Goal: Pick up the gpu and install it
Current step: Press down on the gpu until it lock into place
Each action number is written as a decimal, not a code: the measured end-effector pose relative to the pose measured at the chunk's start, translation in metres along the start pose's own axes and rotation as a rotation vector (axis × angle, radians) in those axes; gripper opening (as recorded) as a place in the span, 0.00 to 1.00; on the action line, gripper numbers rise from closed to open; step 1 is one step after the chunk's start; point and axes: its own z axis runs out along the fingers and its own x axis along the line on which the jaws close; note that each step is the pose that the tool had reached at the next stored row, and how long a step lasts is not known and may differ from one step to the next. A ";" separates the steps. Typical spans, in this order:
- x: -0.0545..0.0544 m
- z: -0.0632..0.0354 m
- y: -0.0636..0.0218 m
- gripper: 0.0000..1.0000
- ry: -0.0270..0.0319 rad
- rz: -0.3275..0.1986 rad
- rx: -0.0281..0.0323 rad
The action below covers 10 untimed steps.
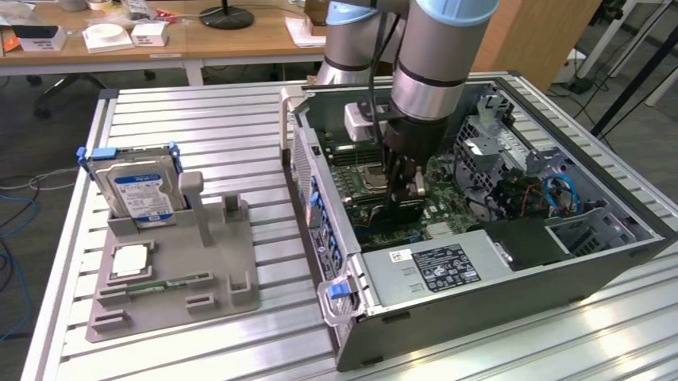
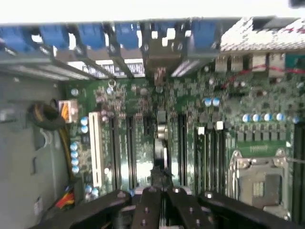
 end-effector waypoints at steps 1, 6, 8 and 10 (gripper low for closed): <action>0.000 -0.0046 0.0010 0.11 0.0007 0.000 -0.0003; 0.002 -0.0144 0.0210 0.11 -0.0045 0.000 -0.0007; 0.002 -0.0156 0.0299 0.11 -0.0044 0.000 -0.0008; 0.003 -0.0184 0.0392 0.11 -0.0051 0.000 -0.0009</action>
